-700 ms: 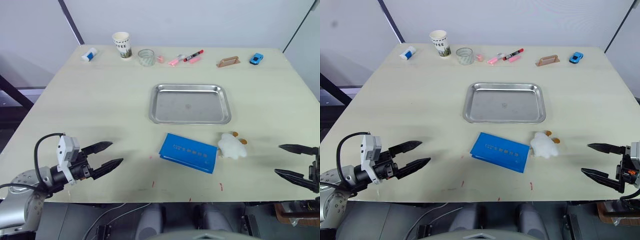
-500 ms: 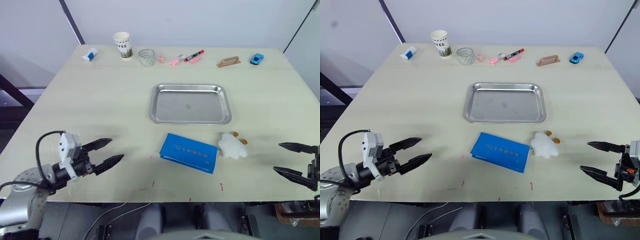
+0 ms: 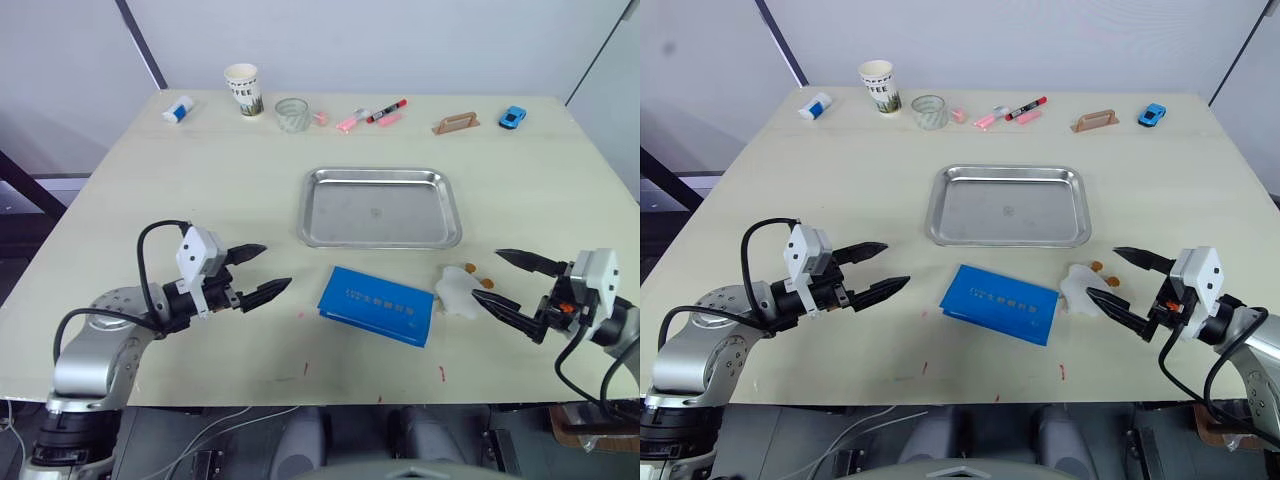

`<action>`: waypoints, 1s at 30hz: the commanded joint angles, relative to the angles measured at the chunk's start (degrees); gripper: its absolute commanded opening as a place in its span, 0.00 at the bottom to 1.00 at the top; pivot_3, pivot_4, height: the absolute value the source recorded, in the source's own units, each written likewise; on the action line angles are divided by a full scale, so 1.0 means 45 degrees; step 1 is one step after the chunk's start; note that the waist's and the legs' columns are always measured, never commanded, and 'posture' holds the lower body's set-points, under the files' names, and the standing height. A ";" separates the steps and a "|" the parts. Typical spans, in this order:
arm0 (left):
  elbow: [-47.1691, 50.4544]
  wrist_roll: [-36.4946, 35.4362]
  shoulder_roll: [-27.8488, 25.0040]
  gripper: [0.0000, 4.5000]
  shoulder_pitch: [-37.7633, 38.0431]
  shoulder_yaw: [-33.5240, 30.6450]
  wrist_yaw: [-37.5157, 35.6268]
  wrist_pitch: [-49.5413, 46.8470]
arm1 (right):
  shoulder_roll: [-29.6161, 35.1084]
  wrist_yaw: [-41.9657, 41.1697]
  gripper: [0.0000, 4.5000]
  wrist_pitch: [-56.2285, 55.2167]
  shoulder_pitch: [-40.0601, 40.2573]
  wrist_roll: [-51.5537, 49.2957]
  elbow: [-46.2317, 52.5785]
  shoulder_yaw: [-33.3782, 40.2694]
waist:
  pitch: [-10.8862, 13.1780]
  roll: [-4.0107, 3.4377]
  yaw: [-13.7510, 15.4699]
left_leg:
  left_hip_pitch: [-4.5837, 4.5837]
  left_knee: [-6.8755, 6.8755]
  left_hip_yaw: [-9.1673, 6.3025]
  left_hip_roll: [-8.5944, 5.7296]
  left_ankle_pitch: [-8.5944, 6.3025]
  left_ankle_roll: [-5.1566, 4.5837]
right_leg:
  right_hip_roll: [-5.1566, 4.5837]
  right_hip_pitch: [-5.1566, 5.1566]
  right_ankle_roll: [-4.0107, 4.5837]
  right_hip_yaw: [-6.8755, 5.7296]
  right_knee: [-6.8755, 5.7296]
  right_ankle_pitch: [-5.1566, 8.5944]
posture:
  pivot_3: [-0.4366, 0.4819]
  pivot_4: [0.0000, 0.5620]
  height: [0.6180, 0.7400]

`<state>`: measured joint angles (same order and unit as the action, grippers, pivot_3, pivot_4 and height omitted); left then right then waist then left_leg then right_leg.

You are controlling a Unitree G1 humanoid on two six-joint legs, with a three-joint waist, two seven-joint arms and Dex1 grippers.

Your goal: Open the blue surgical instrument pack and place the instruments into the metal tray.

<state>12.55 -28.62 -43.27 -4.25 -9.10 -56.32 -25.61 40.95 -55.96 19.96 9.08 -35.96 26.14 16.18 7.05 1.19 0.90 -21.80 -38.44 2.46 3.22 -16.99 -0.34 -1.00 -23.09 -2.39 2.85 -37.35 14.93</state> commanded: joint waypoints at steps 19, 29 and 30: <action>-0.7162 0.2498 0.1098 0.03 -0.5257 0.3355 -0.4346 0.3603 | 0.0904 0.3418 0.00 0.4254 -0.0387 0.3806 0.3472 -0.4508 | 0.0001 0.0030 0.0055 | -0.0045 -0.0045 -0.0047 -0.0030 -0.0004 -0.0009 | 0.0008 -0.0011 -0.0002 0.0007 -0.0018 0.0019 | 0.48 0.27 1.00; -0.8240 0.3233 0.2045 0.03 -0.5693 0.3971 -0.4710 0.4654 | 0.1345 0.3542 0.00 0.5378 -0.0344 0.3405 0.3985 -0.3435 | -0.0002 0.0035 -0.0001 | -0.0049 -0.0050 -0.0073 -0.0028 -0.0009 -0.0017 | 0.0017 -0.0011 -0.0004 0.0005 -0.0028 0.0022 | 0.48 0.27 1.00; -0.8314 0.3309 0.2149 0.03 -0.5723 0.4045 -0.4719 0.4738 | 0.1443 0.3512 0.00 0.5340 -0.0164 0.3460 0.3985 -0.3352 | -0.0002 0.0034 0.0004 | -0.0053 -0.0051 -0.0080 -0.0029 -0.0010 -0.0018 | 0.0015 -0.0010 -0.0005 -0.0001 -0.0026 0.0022 | 0.48 0.27 1.00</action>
<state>-24.59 -14.55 -34.27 -29.13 8.74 -77.03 -6.14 46.18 -39.61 44.40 6.81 -20.22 42.37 -0.95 7.04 1.34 0.91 -22.05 -38.67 2.10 3.09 -17.03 -0.42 -0.93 -23.14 -2.42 2.85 -37.47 15.03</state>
